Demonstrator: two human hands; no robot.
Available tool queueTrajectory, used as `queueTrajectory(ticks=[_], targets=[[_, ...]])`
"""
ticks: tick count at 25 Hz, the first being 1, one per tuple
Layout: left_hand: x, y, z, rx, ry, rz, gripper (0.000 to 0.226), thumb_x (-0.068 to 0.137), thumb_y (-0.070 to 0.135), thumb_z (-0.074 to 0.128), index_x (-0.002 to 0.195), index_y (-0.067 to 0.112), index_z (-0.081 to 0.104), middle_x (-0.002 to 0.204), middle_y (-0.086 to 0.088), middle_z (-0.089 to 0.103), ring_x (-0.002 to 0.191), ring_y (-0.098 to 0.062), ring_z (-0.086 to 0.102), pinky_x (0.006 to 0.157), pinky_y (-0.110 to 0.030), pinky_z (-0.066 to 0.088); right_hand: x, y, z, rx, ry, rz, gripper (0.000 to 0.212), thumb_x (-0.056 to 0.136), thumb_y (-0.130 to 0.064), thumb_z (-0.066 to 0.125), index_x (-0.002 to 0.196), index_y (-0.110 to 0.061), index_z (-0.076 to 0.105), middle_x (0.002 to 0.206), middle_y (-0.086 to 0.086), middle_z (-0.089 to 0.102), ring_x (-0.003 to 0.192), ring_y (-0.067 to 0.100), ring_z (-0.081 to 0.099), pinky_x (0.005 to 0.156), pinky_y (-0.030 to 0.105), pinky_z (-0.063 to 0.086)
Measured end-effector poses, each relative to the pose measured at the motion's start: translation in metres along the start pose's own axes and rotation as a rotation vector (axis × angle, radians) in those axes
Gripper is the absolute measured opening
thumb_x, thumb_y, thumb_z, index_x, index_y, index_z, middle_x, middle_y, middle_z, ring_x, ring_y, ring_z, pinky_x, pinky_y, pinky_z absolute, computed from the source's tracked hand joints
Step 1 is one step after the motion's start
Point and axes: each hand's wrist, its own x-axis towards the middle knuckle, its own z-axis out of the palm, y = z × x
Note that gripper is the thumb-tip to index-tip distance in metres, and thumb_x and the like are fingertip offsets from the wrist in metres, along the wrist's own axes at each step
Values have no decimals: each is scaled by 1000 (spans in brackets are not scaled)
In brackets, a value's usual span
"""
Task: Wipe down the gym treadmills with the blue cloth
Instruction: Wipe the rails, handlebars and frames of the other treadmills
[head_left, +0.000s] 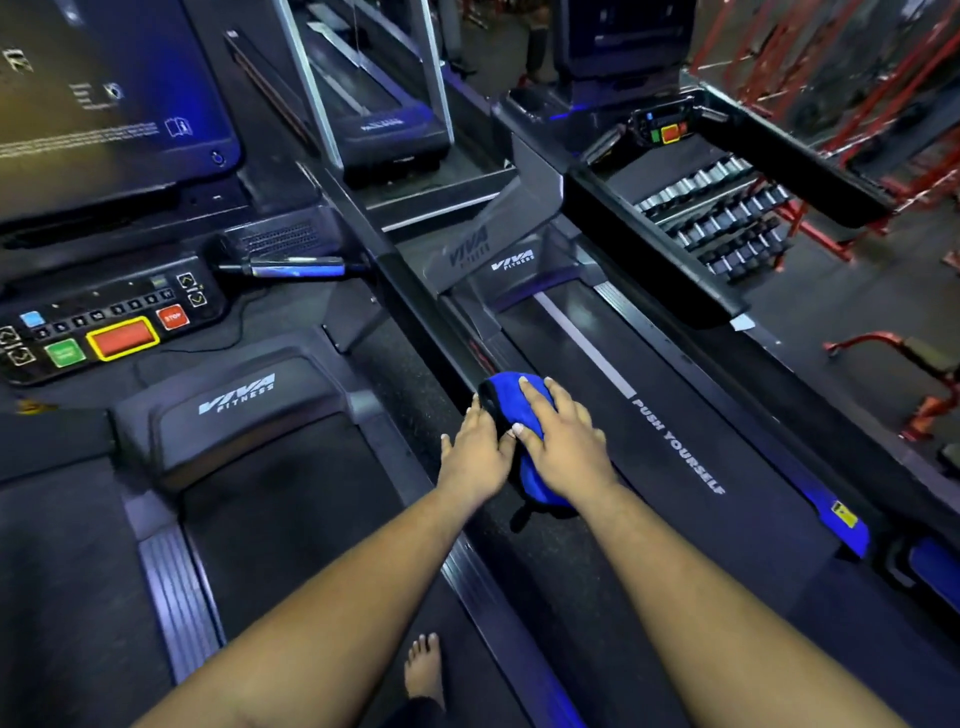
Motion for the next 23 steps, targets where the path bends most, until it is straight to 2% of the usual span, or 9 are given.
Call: queueTrajectory(ticks=[4, 7, 12, 17, 20, 23], targets=[[24, -8, 1, -58, 104, -29, 60, 98, 27, 44, 153, 14, 24, 165, -4, 16, 152, -22, 17, 117, -61, 17, 40, -8, 9, 4, -81, -23, 60, 100, -53, 43, 154, -46, 17, 165, -6, 13, 145, 26, 23, 107, 59, 34], [24, -14, 0, 19, 69, -52, 60, 101, 33, 41, 153, 11, 23, 166, -6, 12, 153, -19, 7, 118, -59, 14, 48, -4, 12, -19, -118, -38, 61, 99, -55, 43, 154, -47, 17, 165, -7, 14, 145, 25, 24, 108, 60, 34], [25, -17, -9, 95, 3, -87, 56, 104, 36, 36, 152, 9, 23, 166, -8, 7, 154, -17, -2, 119, -63, 7, 61, -7, 11, -163, -153, -190, 62, 100, -59, 35, 154, -47, 9, 165, -6, 12, 144, 26, 26, 105, 59, 38], [27, -21, -7, 112, 65, -87, 58, 104, 33, 34, 155, 13, 16, 167, -1, 6, 153, -14, -4, 119, -65, 3, 76, -1, 18, -150, -177, -308, 61, 100, -59, 32, 155, -46, 6, 166, -7, 5, 143, 24, 26, 104, 60, 39], [35, -21, 4, 18, 157, -123, 58, 105, 29, 32, 158, 21, 10, 167, 3, 6, 153, -14, 2, 119, -64, 1, 88, 0, 23, -121, -151, -403, 60, 101, -56, 33, 155, -44, 11, 166, -6, 3, 144, 25, 23, 103, 58, 40], [48, -23, 26, -65, 284, -234, 49, 104, 28, 31, 149, 10, 28, 161, -10, 28, 149, -28, 24, 118, -62, 11, 109, 6, 36, -50, -108, -538, 55, 101, -53, 37, 154, -44, 21, 166, -6, 3, 144, 26, 18, 105, 59, 36]])
